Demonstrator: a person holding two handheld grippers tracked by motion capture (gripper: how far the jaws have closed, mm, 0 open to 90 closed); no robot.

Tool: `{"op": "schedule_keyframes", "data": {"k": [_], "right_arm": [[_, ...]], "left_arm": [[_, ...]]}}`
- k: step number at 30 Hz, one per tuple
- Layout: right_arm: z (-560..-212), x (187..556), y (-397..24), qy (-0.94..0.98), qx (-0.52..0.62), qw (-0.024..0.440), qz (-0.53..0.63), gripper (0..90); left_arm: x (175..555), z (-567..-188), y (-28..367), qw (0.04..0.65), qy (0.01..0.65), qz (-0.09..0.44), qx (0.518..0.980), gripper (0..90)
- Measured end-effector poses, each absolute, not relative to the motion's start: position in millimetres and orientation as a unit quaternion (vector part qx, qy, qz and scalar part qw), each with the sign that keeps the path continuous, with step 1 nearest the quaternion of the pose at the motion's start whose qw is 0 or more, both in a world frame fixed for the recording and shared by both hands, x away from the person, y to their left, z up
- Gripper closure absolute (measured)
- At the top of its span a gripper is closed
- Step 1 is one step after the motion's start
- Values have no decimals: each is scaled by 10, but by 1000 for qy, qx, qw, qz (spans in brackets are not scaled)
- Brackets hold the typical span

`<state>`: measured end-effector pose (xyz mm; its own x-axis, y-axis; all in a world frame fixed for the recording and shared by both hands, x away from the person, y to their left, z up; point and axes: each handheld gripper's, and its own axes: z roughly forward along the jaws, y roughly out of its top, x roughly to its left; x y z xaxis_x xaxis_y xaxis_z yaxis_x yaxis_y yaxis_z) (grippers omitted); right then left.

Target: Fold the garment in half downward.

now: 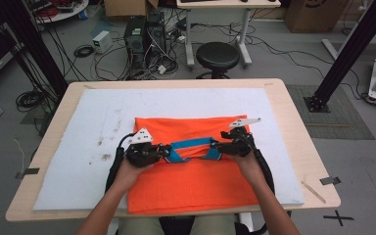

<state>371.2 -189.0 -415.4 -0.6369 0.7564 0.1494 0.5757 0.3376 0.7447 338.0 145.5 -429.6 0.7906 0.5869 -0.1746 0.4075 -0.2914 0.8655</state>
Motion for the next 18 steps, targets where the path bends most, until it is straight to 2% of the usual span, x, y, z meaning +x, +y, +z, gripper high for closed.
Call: {"op": "schedule_keyframes", "data": {"k": [3,7,9,11,12,14,16,18], "right_arm": [[-4198,3735,-1780,820,406,97,391,418],[-4233,3739,-1740,830,401,86,377,583],[-4228,3721,-1748,835,396,92,372,754],[-4215,3686,-1781,839,390,102,367,844],[-4211,3668,-1802,839,388,100,368,851],[-4207,3615,-1842,838,383,102,375,856],[-4205,3553,-1872,839,377,104,378,857],[-4208,3470,-1901,839,369,104,386,857]], "left_arm": [[3316,-4323,1461,506,305,83,802,836],[3265,-4347,1483,507,303,76,803,837],[3247,-4346,1498,508,299,73,805,836],[3232,-4334,1512,511,300,68,803,831],[3237,-4325,1525,512,304,66,801,802],[3254,-4305,1547,516,320,66,792,655],[3289,-4279,1589,523,342,74,777,544],[3330,-4259,1635,534,355,84,763,536]]}}
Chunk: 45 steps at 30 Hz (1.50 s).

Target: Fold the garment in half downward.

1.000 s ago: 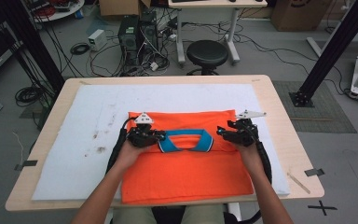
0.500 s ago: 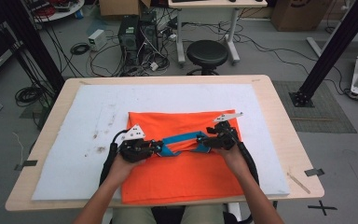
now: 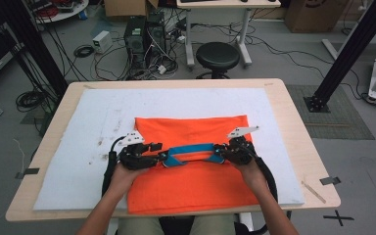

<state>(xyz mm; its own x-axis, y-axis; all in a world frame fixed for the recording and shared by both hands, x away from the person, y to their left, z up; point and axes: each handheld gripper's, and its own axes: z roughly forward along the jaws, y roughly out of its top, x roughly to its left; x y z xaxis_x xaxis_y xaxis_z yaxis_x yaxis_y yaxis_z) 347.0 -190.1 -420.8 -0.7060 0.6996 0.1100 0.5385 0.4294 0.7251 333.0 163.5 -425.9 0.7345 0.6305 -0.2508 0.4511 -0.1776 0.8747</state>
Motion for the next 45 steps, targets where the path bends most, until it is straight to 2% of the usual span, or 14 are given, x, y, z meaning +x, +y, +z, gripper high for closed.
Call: {"op": "schedule_keyframes", "data": {"k": [5,8,11,23,30,32,36,41,45], "right_arm": [[-4231,3265,-1980,833,358,107,407,855],[-4243,3172,-2015,832,354,110,412,851],[-4222,3120,-2049,827,356,111,420,816],[-4083,3103,-2321,792,393,144,444,691],[-4126,3120,-2285,792,403,143,436,619],[-4132,3129,-2252,791,405,142,435,599],[-4172,3134,-2174,805,398,148,414,602],[-4331,3090,-2175,826,394,142,376,665],[-4444,3022,-2261,830,408,138,355,679]], "left_arm": [[3475,-4248,1630,528,378,89,755,545],[3540,-4306,1580,539,379,41,751,556],[3532,-4387,1465,522,357,1,775,546],[3272,-4424,1369,504,274,-61,816,548],[3082,-4466,1347,484,229,-100,839,542],[3064,-4453,1352,485,228,-95,839,525],[3063,-4401,1414,498,258,-48,826,454],[3045,-4331,1626,512,321,53,795,443],[2991,-4308,1814,481,383,155,773,445]]}}
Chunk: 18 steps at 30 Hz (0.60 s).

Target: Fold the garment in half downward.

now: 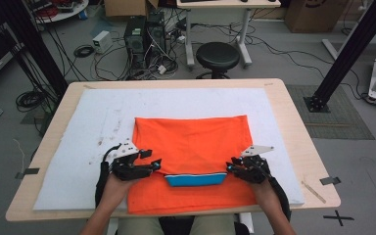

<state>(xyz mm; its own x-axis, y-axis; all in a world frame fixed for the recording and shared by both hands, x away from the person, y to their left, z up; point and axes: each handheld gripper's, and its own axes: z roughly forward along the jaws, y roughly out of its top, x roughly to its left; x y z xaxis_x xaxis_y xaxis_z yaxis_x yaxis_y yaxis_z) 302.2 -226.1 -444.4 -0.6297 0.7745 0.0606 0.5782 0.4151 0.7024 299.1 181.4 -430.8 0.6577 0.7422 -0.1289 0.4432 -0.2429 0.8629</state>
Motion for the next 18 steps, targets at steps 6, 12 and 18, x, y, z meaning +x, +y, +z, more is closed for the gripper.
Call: {"op": "schedule_keyframes", "data": {"k": [6,12,18], "right_arm": [[-4392,2926,-2554,788,446,140,401,652],[-4396,2905,-2650,792,471,195,336,640],[-4458,2919,-2607,797,475,210,309,637]], "left_arm": [[2920,-4408,2047,455,452,193,743,449],[2892,-4498,2130,439,470,173,746,482],[2865,-4527,2081,425,460,175,760,577]]}}
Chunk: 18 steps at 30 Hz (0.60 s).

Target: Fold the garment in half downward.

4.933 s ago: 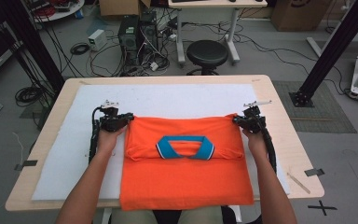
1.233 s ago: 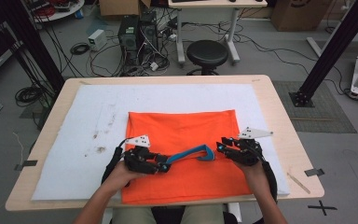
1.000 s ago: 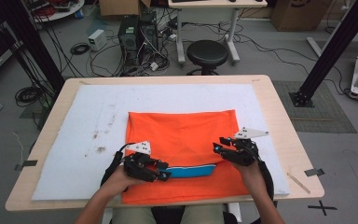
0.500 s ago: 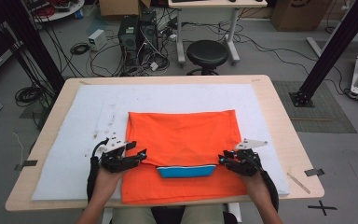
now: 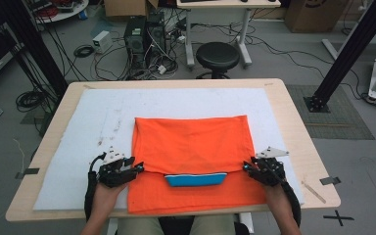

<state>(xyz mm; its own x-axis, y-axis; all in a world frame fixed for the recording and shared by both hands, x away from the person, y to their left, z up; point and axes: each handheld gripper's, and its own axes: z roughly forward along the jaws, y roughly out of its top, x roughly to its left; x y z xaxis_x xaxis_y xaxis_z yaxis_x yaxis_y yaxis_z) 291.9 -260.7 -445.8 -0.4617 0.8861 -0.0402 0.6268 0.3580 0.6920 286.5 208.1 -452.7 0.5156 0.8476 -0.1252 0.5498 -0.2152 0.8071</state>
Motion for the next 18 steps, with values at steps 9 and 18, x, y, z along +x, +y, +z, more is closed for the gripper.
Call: {"op": "schedule_keyframes", "data": {"k": [9,18], "right_arm": [[-4454,2916,-2602,805,463,209,306,846],[-4326,2815,-2739,787,472,195,346,852]], "left_arm": [[2822,-4522,2000,398,441,206,777,857],[2687,-4394,2193,465,442,153,752,862]]}}
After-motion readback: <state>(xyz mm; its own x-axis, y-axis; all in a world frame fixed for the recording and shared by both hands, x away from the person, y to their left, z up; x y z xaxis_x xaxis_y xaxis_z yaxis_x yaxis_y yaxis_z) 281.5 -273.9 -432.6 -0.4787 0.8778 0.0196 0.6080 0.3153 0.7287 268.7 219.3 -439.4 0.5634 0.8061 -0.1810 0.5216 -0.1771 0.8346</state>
